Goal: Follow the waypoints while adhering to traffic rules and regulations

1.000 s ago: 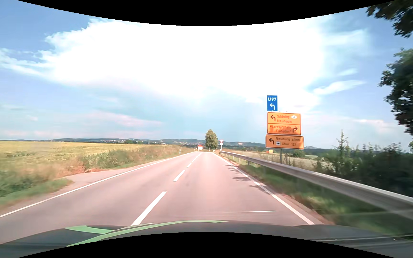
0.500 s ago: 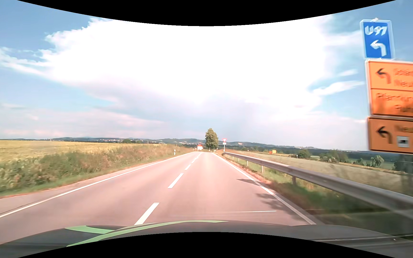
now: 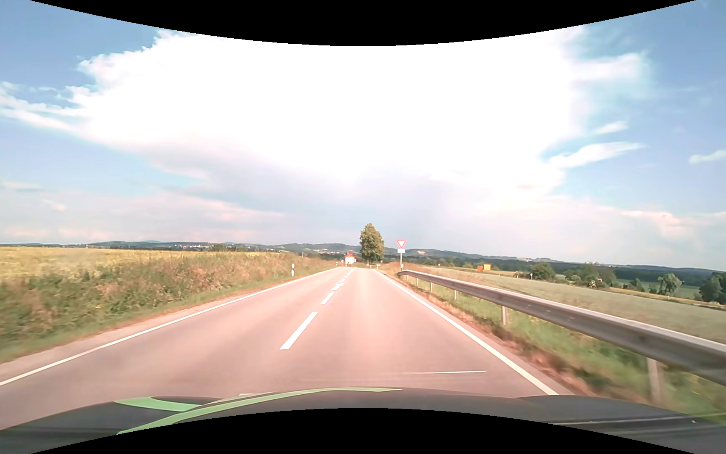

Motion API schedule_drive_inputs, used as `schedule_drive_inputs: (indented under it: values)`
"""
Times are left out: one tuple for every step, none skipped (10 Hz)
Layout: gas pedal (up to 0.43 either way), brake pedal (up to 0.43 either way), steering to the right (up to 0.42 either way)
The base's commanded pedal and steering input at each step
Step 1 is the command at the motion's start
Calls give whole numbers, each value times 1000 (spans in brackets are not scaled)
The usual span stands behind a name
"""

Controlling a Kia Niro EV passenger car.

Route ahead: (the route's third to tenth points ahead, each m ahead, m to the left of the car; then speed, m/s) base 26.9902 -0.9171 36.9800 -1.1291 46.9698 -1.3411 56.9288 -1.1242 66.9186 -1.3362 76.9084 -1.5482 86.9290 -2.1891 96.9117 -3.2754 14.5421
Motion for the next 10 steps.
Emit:
schedule_drive_inputs:
  values:
    - [0, 0, 3]
    - [0, 0, 3]
    - [0, 0, 3]
    - [0, 0, 3]
    - [0, 0, 3]
    - [0, 0, 3]
    - [0, 0, 3]
    - [0, 0, 3]
    - [0, 0, 3]
    - [0, 0, 3]
